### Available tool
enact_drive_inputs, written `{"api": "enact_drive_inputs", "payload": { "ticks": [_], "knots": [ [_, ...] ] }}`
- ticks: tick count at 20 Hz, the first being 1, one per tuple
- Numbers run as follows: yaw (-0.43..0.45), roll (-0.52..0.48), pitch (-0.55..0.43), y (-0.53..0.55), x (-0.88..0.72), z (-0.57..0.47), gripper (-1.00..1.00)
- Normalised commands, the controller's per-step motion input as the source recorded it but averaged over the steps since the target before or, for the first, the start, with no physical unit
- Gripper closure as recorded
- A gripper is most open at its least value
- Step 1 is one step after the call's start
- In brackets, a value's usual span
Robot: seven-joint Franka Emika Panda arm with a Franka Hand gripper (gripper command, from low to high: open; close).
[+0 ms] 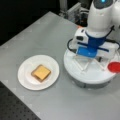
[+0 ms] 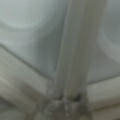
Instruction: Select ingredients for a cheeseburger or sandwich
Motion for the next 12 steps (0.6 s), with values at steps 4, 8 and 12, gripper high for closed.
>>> {"api": "enact_drive_inputs", "payload": {
  "ticks": [4, 8, 12],
  "knots": [
    [0.259, 0.130, -0.031, -0.01, -0.28, -0.12, -1.00],
    [0.299, 0.147, -0.007, -0.04, -0.27, -0.11, -1.00],
    [0.346, 0.118, 0.027, -0.07, -0.25, -0.09, -1.00]
  ]
}}
